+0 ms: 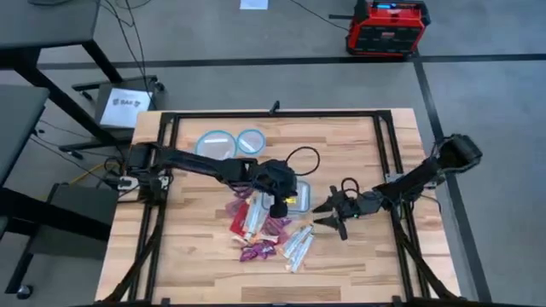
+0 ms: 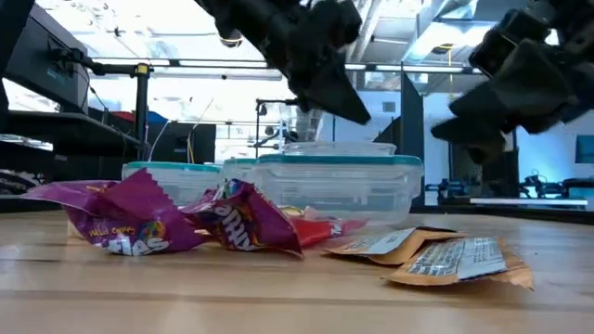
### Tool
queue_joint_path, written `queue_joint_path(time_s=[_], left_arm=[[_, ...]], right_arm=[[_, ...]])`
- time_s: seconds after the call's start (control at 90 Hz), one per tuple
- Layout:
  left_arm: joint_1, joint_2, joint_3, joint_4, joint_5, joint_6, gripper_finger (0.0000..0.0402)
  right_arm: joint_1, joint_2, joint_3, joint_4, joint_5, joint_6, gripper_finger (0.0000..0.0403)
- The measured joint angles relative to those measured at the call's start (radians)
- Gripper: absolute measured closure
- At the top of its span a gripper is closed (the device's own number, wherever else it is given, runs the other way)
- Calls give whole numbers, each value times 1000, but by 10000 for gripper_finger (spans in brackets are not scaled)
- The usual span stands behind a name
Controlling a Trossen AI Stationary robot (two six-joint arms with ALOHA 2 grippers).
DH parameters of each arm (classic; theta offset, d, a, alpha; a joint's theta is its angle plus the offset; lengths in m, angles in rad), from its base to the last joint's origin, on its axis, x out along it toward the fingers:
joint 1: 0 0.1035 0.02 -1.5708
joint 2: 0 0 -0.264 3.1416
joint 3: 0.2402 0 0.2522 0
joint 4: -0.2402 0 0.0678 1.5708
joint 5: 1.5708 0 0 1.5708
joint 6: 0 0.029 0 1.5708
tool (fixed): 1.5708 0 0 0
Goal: Sort candy
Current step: Open the rectangular transparent bin
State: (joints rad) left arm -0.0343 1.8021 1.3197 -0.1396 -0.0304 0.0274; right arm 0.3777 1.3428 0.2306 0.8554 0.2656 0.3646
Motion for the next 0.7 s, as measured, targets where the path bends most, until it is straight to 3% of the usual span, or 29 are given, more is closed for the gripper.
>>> queue_joint_path(time_s=[0.144,0.344,0.7], left_arm=[[-6,-48,1,-101,-72,29,402],[-6,-93,-10,-232,-91,6,402],[-30,-305,-306,-180,-153,-189,402]], right_arm=[[-73,-15,102,-196,-1,-84,237],[-167,-14,252,-505,-1,-180,237],[-225,-15,277,-529,-5,-198,237]])
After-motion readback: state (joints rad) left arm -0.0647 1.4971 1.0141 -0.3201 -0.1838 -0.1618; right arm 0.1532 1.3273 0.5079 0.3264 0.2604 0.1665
